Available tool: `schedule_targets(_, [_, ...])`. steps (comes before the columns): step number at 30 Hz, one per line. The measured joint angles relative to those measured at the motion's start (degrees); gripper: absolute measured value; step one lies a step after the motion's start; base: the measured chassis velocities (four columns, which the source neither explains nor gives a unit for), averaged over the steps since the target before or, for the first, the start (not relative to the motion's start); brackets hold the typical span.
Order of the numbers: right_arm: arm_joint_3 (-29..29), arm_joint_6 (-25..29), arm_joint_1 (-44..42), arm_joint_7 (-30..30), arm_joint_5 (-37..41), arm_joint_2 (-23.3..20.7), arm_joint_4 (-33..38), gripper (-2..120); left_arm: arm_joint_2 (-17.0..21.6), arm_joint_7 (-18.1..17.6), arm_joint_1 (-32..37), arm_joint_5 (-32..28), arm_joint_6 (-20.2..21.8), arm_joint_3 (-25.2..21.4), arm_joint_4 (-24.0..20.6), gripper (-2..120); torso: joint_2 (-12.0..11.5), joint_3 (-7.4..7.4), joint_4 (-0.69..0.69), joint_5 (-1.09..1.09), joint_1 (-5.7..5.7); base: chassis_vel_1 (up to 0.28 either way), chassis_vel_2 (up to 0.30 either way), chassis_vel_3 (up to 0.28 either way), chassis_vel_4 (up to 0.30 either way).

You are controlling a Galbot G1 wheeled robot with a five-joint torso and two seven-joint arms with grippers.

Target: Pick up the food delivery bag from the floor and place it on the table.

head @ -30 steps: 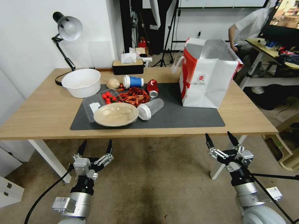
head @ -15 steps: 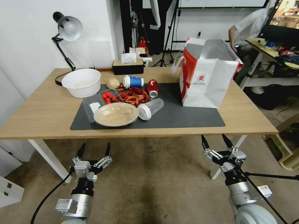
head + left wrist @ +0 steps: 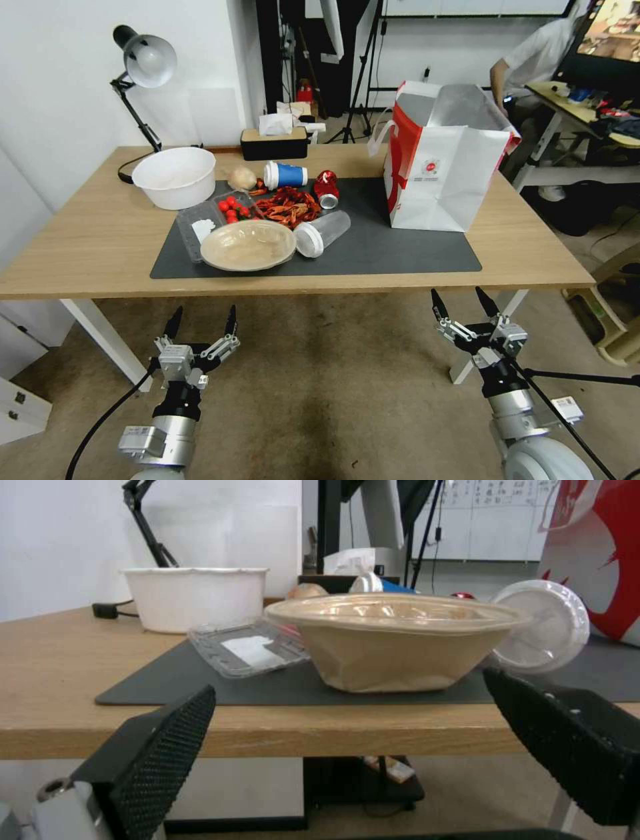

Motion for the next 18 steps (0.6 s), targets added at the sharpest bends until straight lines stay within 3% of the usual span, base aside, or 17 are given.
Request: schedule_targets(18, [0.06, 0.02, -0.01, 0.04, 0.04, -0.05, 0.07, 100, 0.00, 0.03, 0.01, -0.03, 0.09, 0.00, -0.07, 100, 0.00, 0.00, 0.00, 0.00, 0.00, 0.000, 0.000, 0.000, 0.000])
